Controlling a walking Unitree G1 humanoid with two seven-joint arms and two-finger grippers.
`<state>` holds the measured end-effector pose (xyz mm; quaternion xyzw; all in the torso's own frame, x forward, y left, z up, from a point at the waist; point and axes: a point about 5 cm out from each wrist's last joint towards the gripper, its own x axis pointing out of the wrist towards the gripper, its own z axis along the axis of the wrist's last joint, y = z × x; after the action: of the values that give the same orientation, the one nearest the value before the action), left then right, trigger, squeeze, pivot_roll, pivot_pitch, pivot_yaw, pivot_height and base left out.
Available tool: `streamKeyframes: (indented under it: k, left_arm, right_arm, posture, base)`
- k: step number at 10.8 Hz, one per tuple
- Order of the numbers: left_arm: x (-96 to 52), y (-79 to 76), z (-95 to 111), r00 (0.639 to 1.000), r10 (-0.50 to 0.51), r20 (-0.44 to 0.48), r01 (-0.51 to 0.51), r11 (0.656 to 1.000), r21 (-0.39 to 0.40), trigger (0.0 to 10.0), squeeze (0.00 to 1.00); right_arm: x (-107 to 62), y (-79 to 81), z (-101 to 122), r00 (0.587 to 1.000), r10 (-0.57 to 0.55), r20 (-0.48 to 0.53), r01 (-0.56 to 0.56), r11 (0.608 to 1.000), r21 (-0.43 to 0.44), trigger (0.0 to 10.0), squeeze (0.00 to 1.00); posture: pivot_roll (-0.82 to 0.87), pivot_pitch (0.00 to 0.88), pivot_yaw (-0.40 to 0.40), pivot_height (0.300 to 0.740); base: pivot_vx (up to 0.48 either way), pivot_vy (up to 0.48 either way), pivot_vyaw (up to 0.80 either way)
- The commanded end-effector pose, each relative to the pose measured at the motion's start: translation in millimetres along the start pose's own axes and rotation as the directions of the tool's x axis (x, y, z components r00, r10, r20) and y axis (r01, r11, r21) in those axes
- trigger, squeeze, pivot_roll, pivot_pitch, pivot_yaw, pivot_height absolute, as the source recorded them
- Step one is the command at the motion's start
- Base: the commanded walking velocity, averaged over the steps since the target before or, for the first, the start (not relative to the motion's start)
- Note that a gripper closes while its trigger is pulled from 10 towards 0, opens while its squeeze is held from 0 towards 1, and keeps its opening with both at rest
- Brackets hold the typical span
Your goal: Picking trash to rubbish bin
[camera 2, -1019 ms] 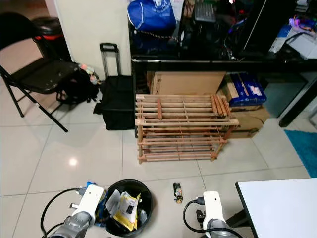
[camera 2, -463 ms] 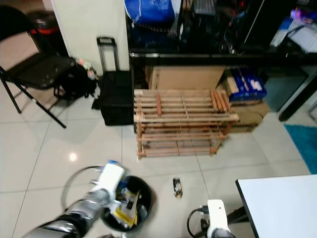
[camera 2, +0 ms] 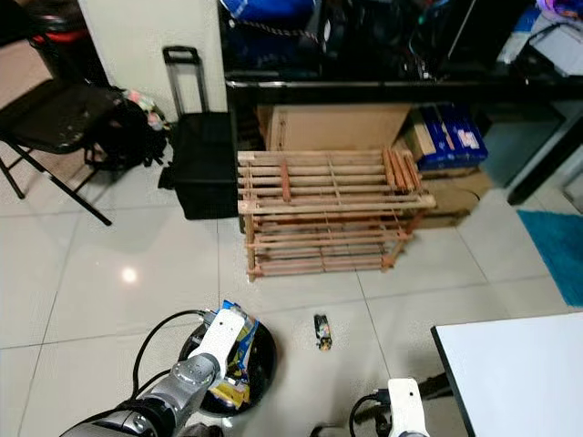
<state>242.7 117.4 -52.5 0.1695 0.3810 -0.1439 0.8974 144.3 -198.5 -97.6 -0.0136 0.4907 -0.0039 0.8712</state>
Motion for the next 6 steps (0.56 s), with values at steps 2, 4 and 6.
streamKeyframes:
  k: [2, 4, 6]
  left_arm:
    - [-0.5, -3.6, -4.0, 1.0, -0.016, -0.014, 0.016, 1.0, 0.008, 10.0, 1.0]
    - [-0.3, -2.7, -2.5, 1.0, -0.015, -0.01, 0.015, 1.0, 0.01, 10.0, 1.0]
    - [0.0, -3.1, -0.8, 1.0, -0.018, -0.005, 0.018, 1.0, 0.015, 10.0, 1.0]
  right_arm:
    - [-0.5, -1.2, -1.3, 1.0, -0.006, 0.001, 0.006, 1.0, 0.008, 10.0, 0.0]
    - [0.0, -0.2, 0.2, 1.0, -0.004, 0.004, 0.004, 1.0, 0.009, 10.0, 0.0]
    - [0.2, -1.2, 2.0, 1.0, -0.007, 0.01, 0.007, 1.0, 0.008, 10.0, 0.0]
  posture:
    - [-0.09, 0.136, -0.083, 0.74]
    - [-0.09, 0.13, -0.083, 0.74]
    - [-0.09, 0.13, -0.084, 0.74]
  base:
    - [0.0, 0.0, 0.0]
    - [0.0, 0.0, 0.0]
    - [0.0, 0.0, 0.0]
